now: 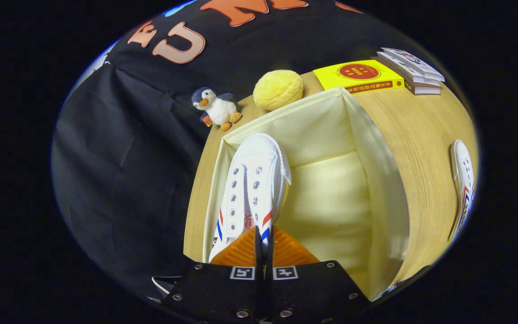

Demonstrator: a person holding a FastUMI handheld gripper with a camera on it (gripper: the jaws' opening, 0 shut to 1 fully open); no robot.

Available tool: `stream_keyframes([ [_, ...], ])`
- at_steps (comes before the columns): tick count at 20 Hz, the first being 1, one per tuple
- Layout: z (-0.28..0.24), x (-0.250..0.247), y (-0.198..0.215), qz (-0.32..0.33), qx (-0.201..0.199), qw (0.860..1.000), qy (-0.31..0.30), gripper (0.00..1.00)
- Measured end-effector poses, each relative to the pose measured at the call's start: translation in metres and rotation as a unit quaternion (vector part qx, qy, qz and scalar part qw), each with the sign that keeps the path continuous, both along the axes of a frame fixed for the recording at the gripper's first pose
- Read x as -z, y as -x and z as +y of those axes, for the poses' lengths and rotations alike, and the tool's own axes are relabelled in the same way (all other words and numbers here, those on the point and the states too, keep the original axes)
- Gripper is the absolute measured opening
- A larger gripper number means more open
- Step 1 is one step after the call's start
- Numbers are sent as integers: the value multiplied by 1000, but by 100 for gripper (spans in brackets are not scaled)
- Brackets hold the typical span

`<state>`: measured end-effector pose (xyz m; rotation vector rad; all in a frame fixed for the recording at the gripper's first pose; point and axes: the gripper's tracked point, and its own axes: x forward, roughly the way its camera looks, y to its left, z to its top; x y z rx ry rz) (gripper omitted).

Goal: Open the storage box then place both shoes into the box .Put the left shoe in first, then the right shoe, with the right side of both shoes facing outward in a uniform manner.

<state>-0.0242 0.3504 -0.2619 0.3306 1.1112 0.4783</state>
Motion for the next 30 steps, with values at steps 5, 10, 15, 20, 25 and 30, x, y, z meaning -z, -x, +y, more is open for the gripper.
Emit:
stream_keyframes([
  [5,-1,23,-1,15,8,1000,21,0],
  [10,5,18,-4,8,1,1000,16,41],
  [15,-15,-12,-14,-13,23,1000,-5,92],
  [20,-39,-52,-16,-52,9,998,-14,98],
  [25,-83,-83,-29,-81,28,996,-21,98],
  [30,-151,-91,-41,-90,60,994,-10,98],
])
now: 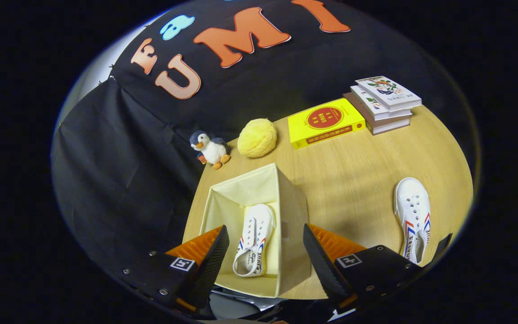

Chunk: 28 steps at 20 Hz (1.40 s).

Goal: Open the storage box then place both shoes into the box .Put the left shoe in first, then the right shoe, with the right side of both shoes facing outward in a uniform manner.

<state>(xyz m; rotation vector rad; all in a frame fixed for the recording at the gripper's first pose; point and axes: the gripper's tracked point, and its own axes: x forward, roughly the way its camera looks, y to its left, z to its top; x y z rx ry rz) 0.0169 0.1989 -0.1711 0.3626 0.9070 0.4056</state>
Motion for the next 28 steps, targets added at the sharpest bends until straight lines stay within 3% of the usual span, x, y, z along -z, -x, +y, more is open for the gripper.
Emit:
stream_keyframes([
  [9,-122,13,-12,9,48,998,38,98],
  [19,-232,88,-3,76,70,990,99,98],
  [24,-251,130,6,122,55,985,112,78],
  [28,-255,153,10,140,26,980,138,68],
])
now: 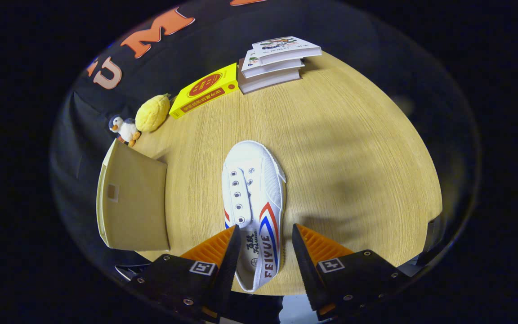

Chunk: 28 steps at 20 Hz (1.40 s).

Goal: Open the storage box then place both shoes into the box .Put the left shoe in first, then the right shoe, with the right side of both shoes facing outward in a uniform manner.

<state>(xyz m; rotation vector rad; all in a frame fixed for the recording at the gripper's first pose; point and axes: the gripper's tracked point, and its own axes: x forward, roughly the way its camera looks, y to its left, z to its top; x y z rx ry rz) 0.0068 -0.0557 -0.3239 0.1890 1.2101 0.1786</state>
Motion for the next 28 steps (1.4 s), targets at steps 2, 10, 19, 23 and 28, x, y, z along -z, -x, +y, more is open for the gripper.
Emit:
stream_keyframes([
  [2,-2,9,-3,4,-10,1000,16,62],
  [10,6,28,-6,20,-59,997,39,40],
  [19,-2,27,-11,-7,-7,1000,5,16],
  [23,1,22,-7,-23,32,999,-37,0],
  [28,24,-16,-23,-49,58,994,-83,0],
])
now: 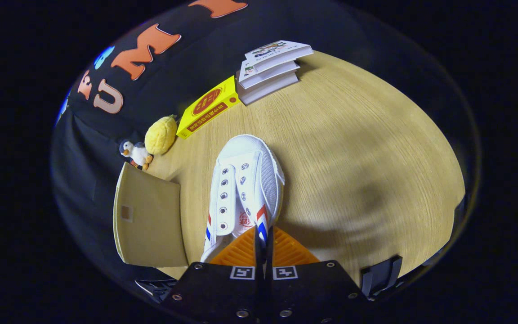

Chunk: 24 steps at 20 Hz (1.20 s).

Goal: Open the storage box then place both shoes into the box .Put the left shoe in first, then the right shoe, with the right side of both shoes facing outward in a uniform manner.

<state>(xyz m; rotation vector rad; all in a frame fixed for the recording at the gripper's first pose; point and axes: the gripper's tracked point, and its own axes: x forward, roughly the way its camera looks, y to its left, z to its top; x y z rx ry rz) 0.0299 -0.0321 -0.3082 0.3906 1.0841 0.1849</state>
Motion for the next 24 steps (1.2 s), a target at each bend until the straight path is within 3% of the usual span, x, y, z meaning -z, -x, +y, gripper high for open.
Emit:
stream_keyframes([
  [7,45,-78,-10,-42,-2,999,19,0],
  [16,174,-150,6,-82,-37,996,-2,0],
  [24,284,-138,23,-81,-83,993,-1,0],
])
